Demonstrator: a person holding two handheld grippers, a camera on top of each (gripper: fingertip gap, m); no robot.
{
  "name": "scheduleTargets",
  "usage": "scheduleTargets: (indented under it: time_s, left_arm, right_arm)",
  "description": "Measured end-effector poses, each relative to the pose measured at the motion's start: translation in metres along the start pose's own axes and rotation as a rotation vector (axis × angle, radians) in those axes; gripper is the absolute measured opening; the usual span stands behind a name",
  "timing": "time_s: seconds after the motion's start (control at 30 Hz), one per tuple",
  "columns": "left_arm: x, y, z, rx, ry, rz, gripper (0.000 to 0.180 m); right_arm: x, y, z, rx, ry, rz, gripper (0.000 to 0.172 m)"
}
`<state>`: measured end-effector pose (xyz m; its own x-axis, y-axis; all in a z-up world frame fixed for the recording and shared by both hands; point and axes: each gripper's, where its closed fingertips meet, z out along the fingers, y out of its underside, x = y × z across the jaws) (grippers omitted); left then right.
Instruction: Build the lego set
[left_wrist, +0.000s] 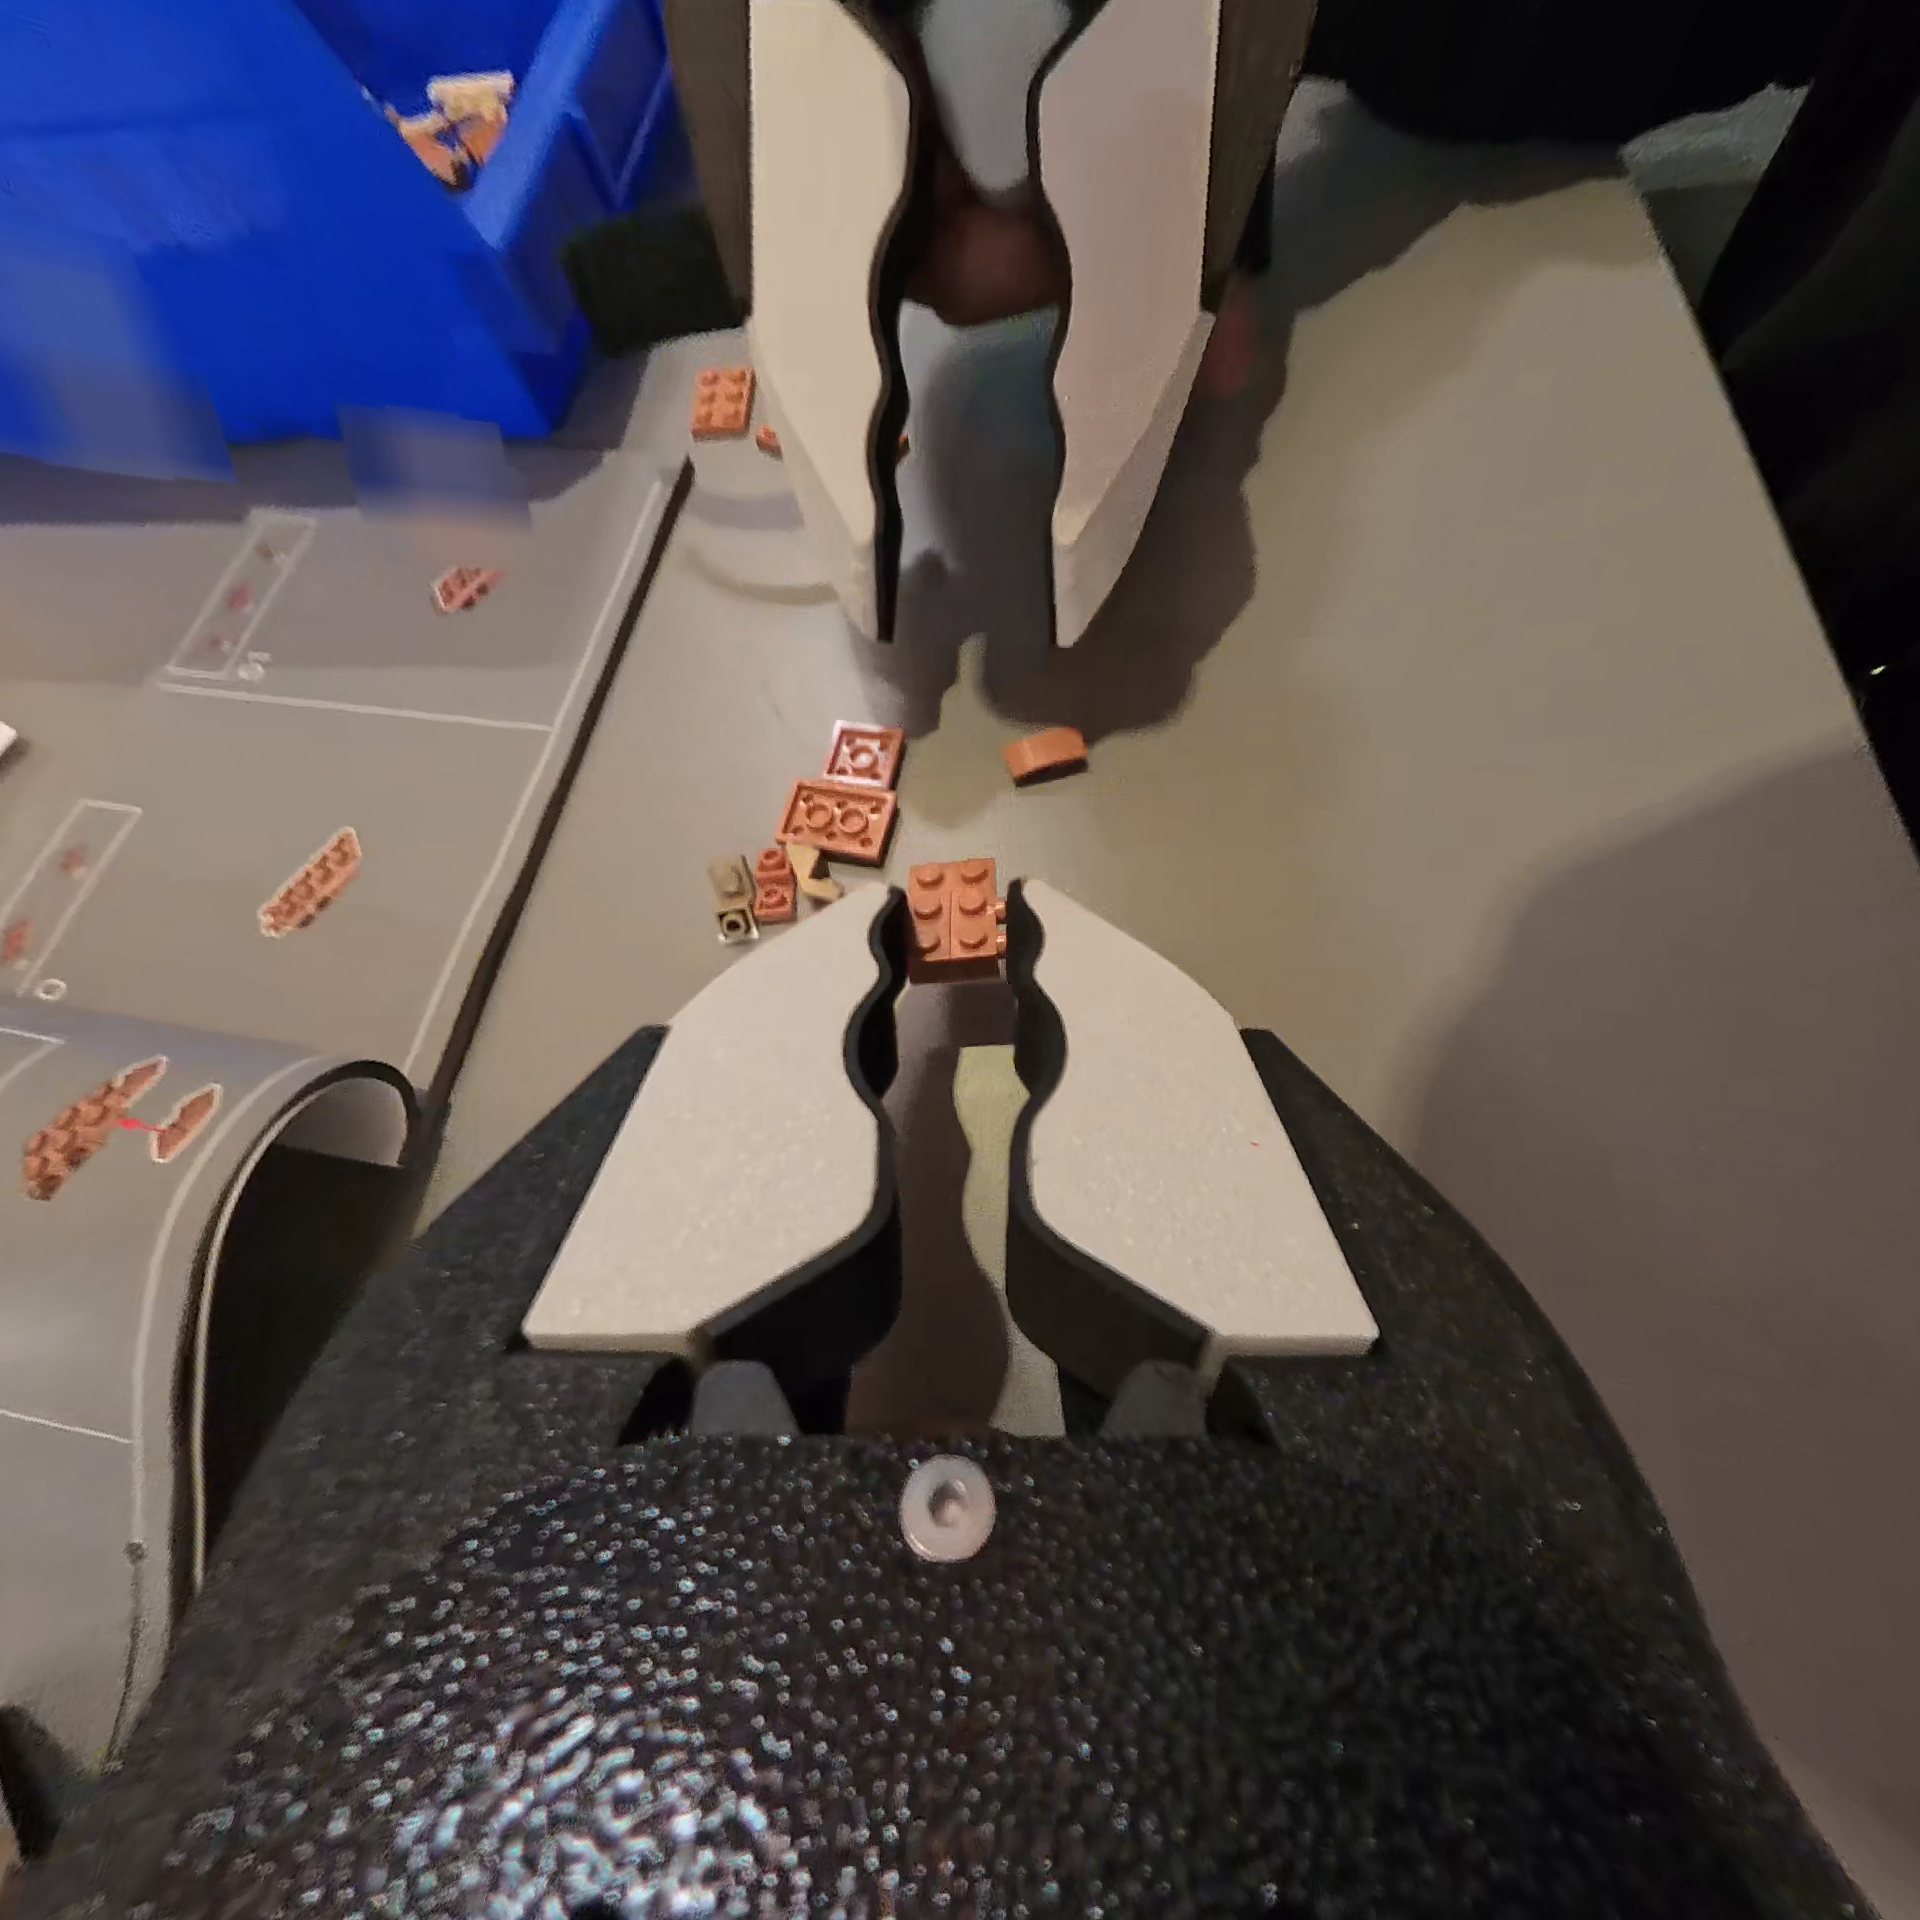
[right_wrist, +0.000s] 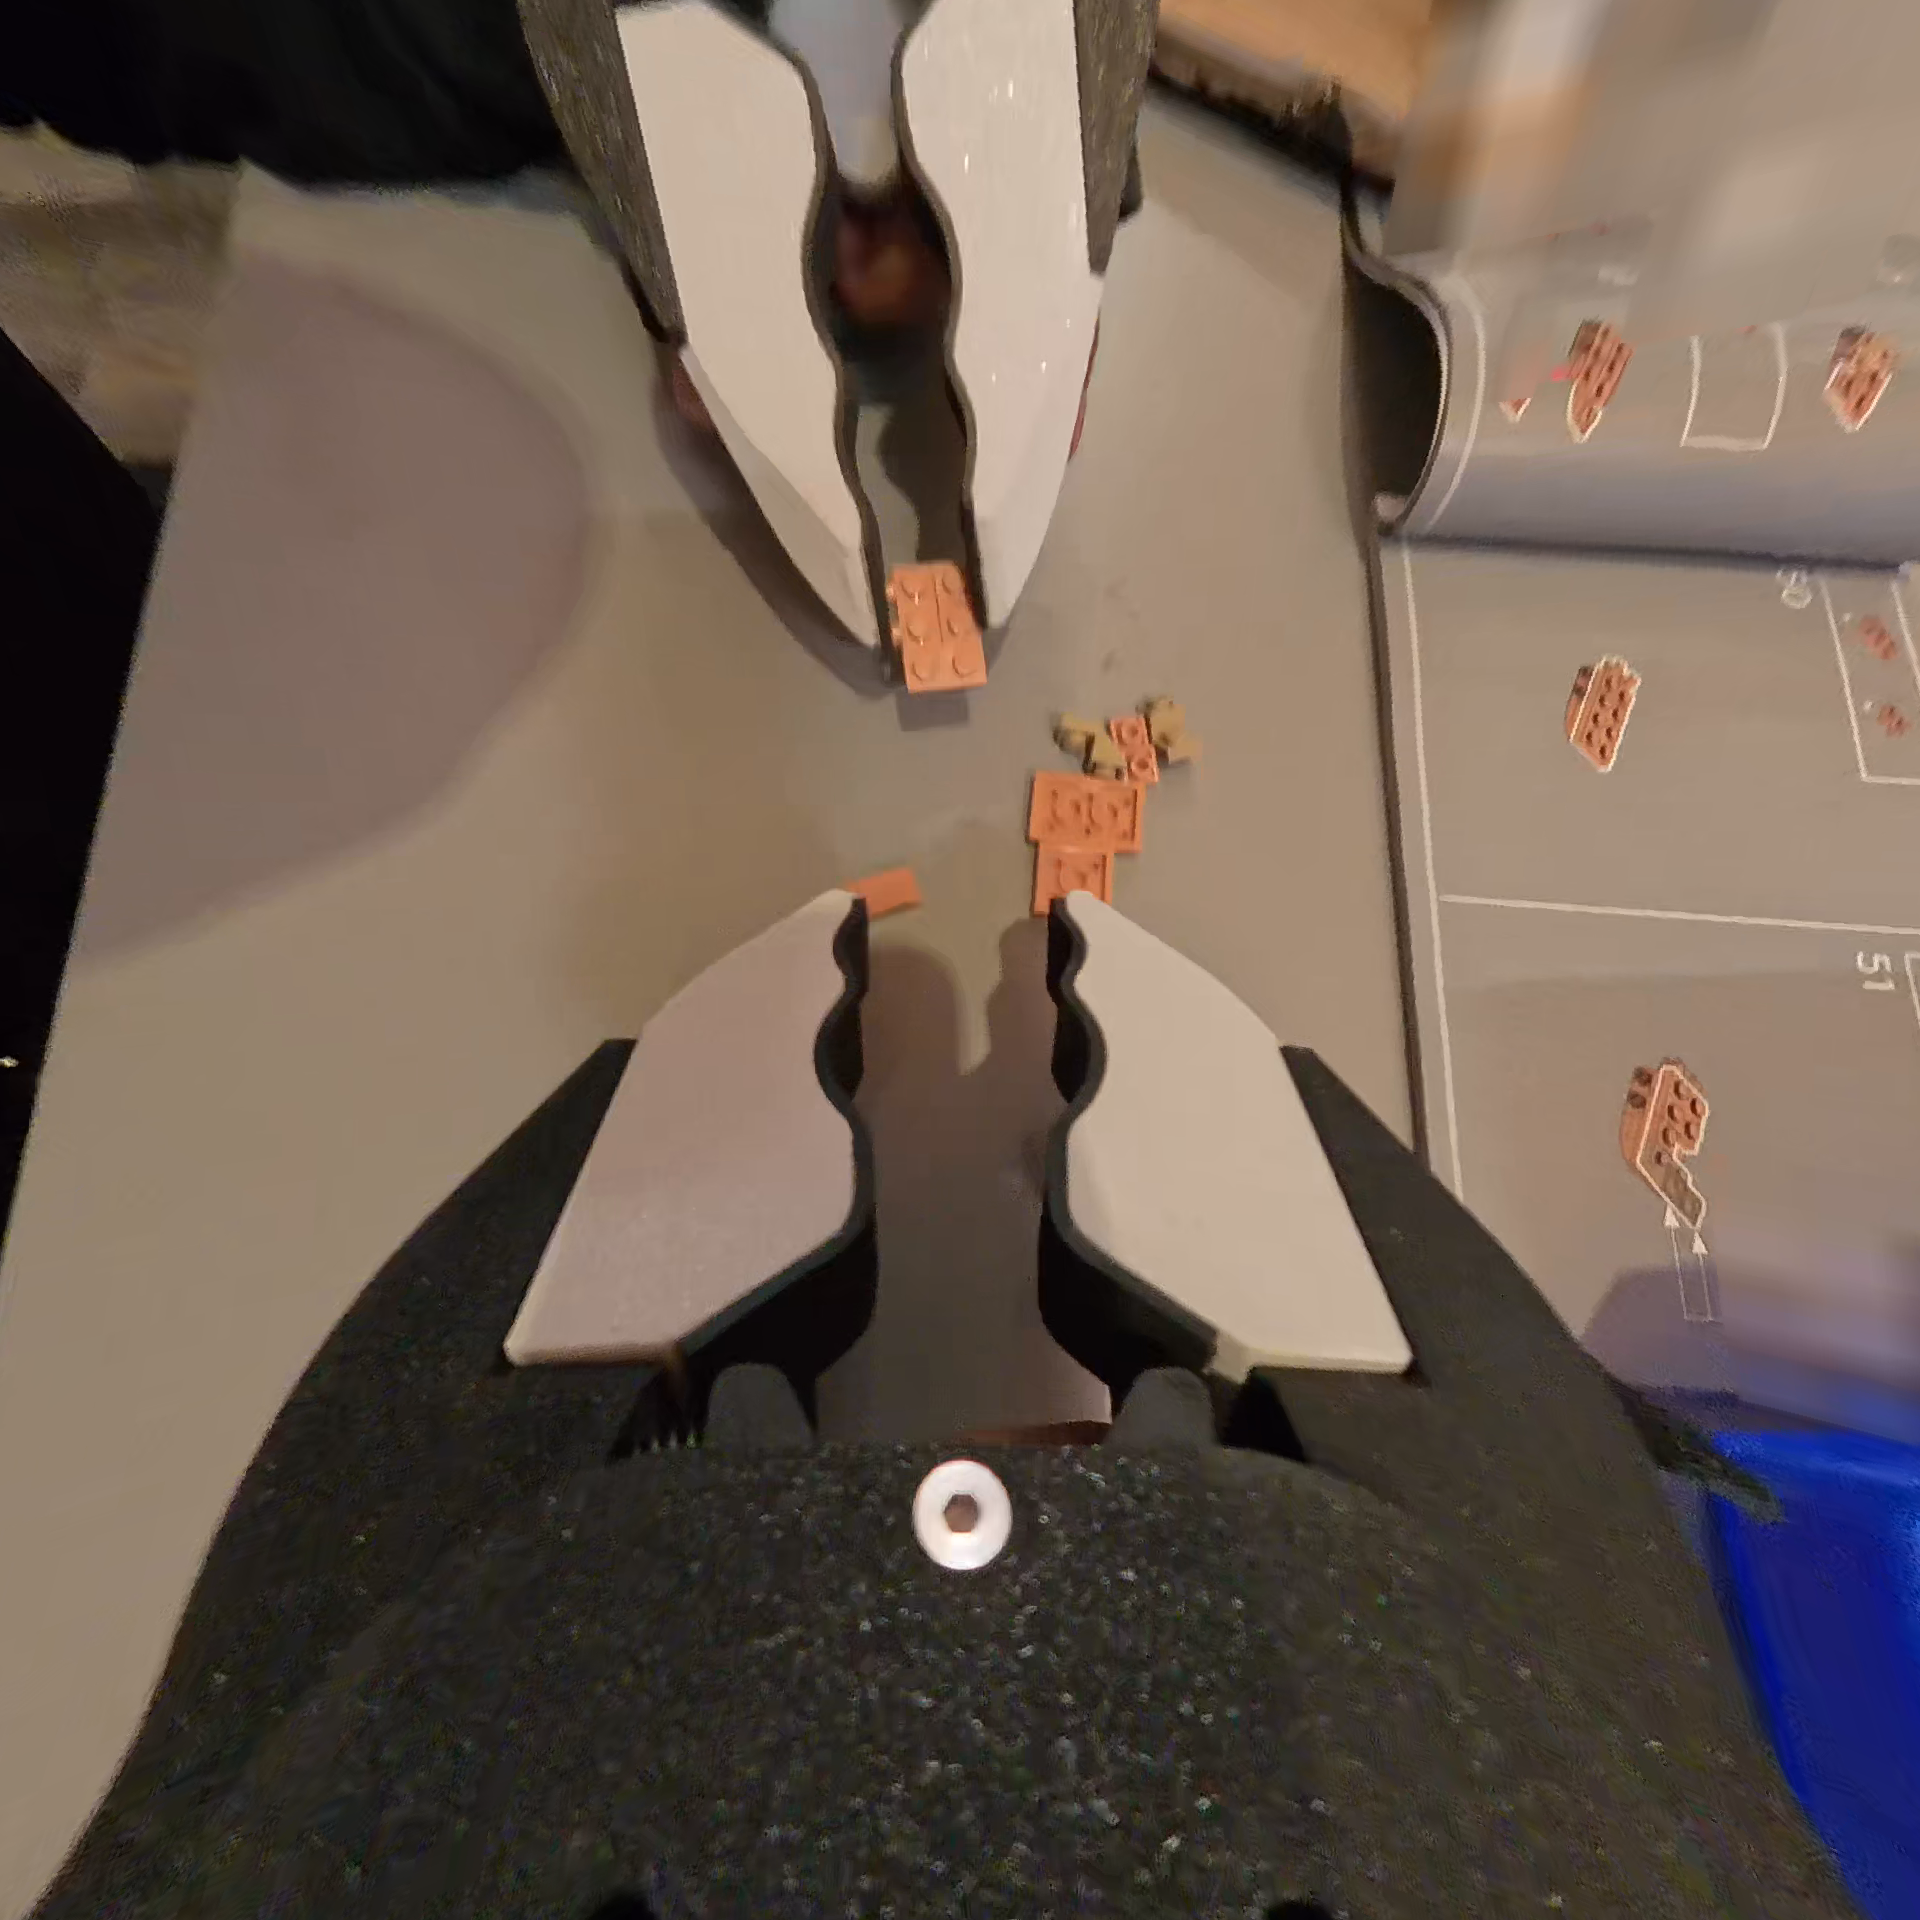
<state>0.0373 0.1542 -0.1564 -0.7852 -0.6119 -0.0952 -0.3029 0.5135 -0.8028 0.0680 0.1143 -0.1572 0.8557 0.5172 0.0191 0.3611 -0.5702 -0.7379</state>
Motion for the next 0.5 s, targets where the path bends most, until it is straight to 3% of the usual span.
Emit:
scheduleTargets:
  time_s: [0.3,0.5]
  left_arm:
    - [0.0,0.021,0.005,-0.141,-0.004,-0.025,0.018]
    - [0.001,0.021,0.004,-0.142,0.003,-0.028,0.018]
  right_arm:
    - [0.011,0.011,0.006,-0.05,0.043,0.013,0.031]
    - [0.014,0.008,0.007,-0.032,0.067,0.019,0.031]
